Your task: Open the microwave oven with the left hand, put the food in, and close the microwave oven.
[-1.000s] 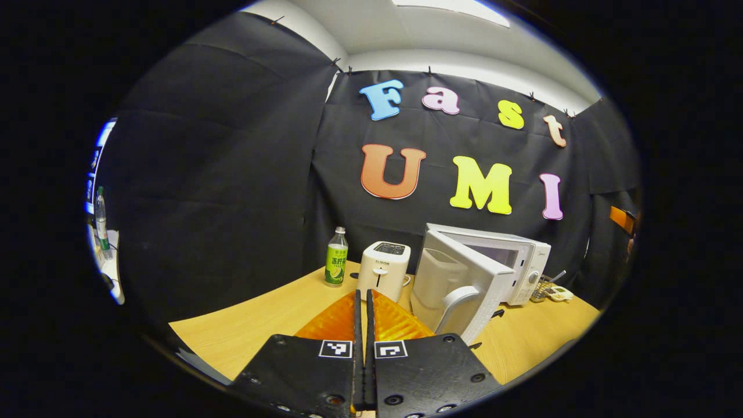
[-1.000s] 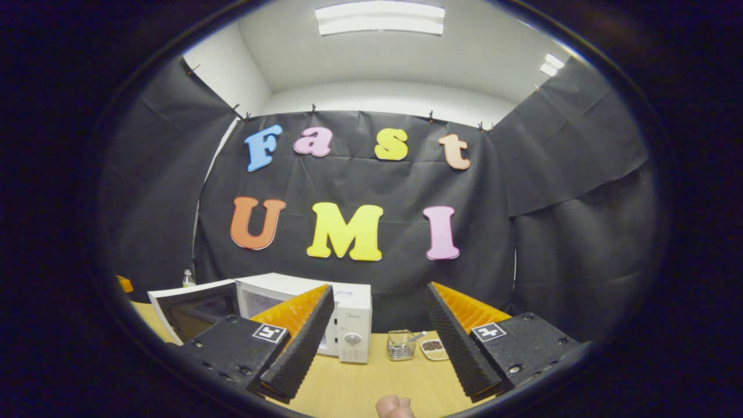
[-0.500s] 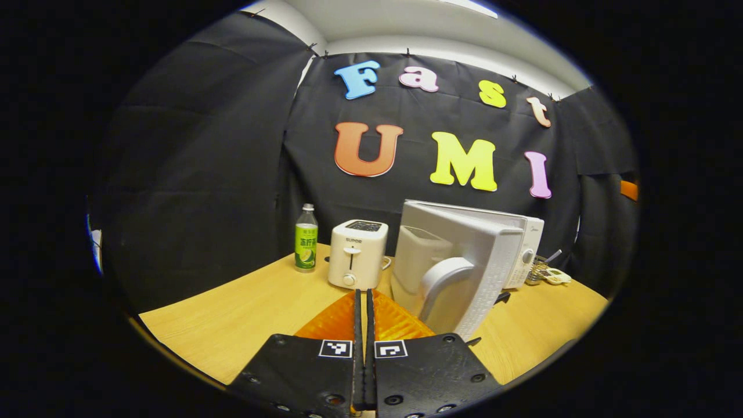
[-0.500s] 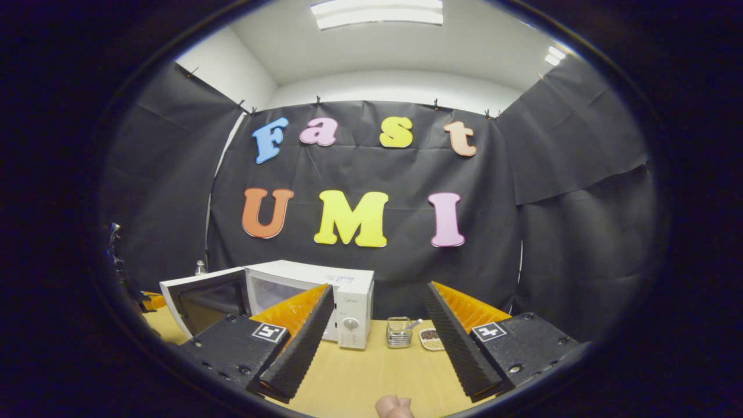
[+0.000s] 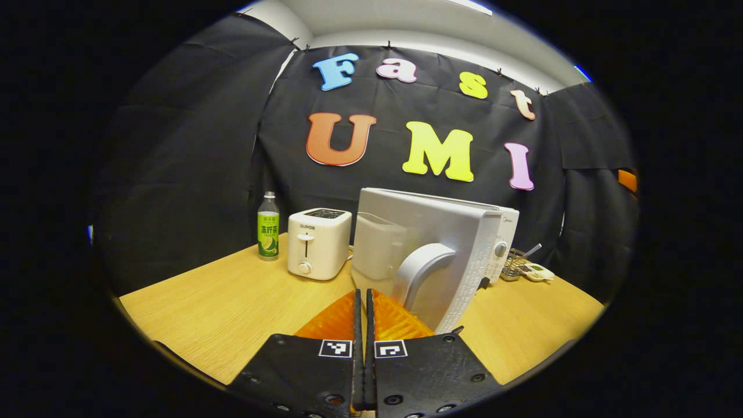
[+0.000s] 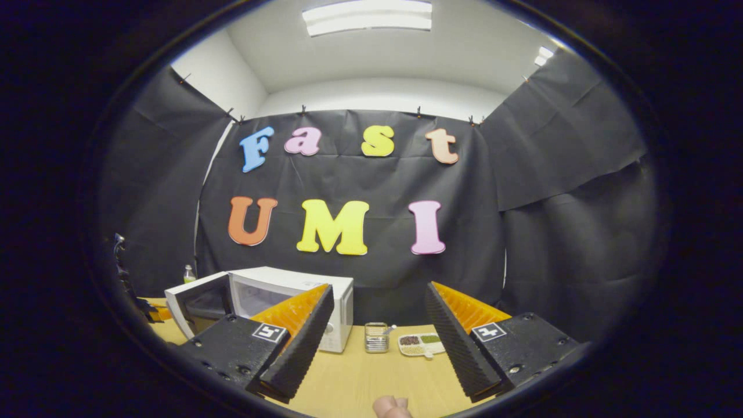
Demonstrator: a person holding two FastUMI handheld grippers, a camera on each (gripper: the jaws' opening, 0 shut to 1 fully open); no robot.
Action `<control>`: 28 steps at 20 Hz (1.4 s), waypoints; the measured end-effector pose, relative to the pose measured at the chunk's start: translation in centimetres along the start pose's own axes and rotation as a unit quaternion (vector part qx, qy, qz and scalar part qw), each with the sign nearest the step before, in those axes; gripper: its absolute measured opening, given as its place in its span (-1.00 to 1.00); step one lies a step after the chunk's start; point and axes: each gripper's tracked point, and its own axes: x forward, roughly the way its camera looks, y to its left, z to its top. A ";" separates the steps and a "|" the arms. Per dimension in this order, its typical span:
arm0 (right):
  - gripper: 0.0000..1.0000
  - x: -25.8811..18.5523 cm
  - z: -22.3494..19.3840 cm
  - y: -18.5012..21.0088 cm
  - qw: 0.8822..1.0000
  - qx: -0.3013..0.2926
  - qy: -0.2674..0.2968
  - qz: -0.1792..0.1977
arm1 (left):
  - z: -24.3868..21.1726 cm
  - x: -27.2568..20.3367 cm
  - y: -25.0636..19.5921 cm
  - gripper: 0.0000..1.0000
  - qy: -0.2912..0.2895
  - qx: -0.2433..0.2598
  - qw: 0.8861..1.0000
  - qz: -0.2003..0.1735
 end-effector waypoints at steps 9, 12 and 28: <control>1.00 -0.7 0.0 -4.9 0.999 0.022 -0.013 -0.031 | -0.4 3.3 -7.6 -1.00 0.017 0.040 0.997 -0.068; 1.00 -0.5 -0.8 -5.4 0.999 0.018 -0.008 -0.039 | 0.0 5.1 -10.0 -1.00 0.014 0.040 0.994 -0.100; 1.00 -0.4 -1.1 -8.4 0.998 0.004 -0.014 -0.058 | 1.7 16.2 -19.8 -1.00 -0.011 0.090 0.980 -0.175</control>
